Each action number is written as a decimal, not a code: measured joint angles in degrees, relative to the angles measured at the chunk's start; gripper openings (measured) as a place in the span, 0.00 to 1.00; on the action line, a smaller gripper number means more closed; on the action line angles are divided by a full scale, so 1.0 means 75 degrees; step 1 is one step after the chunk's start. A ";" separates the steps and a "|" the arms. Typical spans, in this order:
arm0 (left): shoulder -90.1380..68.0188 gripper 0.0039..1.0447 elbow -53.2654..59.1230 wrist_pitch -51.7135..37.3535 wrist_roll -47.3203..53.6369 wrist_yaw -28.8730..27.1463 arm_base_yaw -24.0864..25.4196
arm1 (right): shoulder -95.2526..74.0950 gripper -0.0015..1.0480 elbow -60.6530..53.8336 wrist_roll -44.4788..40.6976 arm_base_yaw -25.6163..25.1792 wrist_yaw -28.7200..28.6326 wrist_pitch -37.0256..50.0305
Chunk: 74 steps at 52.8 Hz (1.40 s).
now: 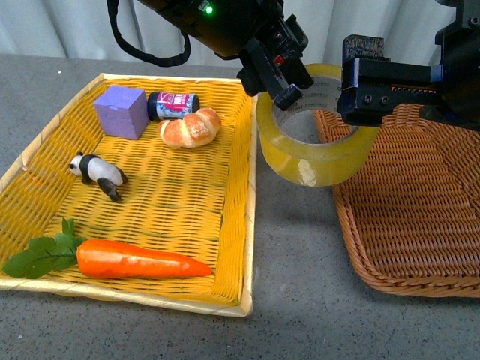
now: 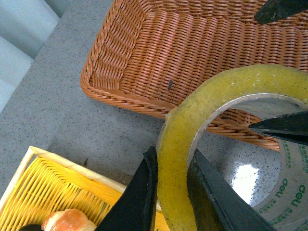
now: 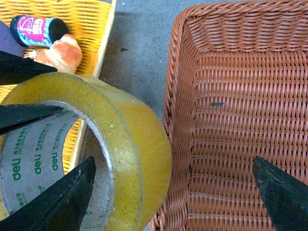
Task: Move tape to another basket
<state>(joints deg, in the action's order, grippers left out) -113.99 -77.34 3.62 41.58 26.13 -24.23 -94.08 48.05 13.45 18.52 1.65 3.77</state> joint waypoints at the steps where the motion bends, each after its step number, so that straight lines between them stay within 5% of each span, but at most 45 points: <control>1: 0.0000 0.14 0.0000 0.0000 0.0000 0.0000 0.0000 | 0.0000 0.88 0.0000 0.0017 0.0000 0.0000 -0.0012; 27: 0.0000 0.14 -0.0038 -0.0017 -0.0149 0.0137 -0.0050 | -0.0044 0.16 0.0143 0.0533 0.0050 -0.0160 -0.0414; 36: 0.0017 0.14 0.0058 -0.0411 -0.0393 -0.0189 -0.0108 | -0.0058 0.15 0.0146 0.0647 0.0035 -0.0105 -0.0437; 40: 0.0073 0.30 0.0373 -0.1466 -0.1078 -0.1037 -0.0256 | -0.0119 0.15 0.0294 0.0603 -0.0096 0.0000 -0.0396; 47: 0.0271 0.53 0.0554 -0.1955 -0.2043 -0.1259 -0.0140 | -0.0160 0.15 0.0382 0.0586 -0.0344 -0.0026 -0.0367; 58: 0.0396 0.94 0.0938 -0.3401 -0.4156 -0.2938 0.0659 | -0.0478 0.15 0.0370 0.0294 -0.1163 0.0029 -0.0271; 74: 0.0332 0.94 0.1638 -0.4229 -0.5971 -0.5351 0.1361 | -0.1224 0.15 0.0111 -0.0055 -0.2142 -0.0093 0.0280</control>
<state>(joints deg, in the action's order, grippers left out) -111.50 -65.06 -28.10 -3.20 -14.00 -14.02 -103.26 48.88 13.04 2.46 0.95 5.87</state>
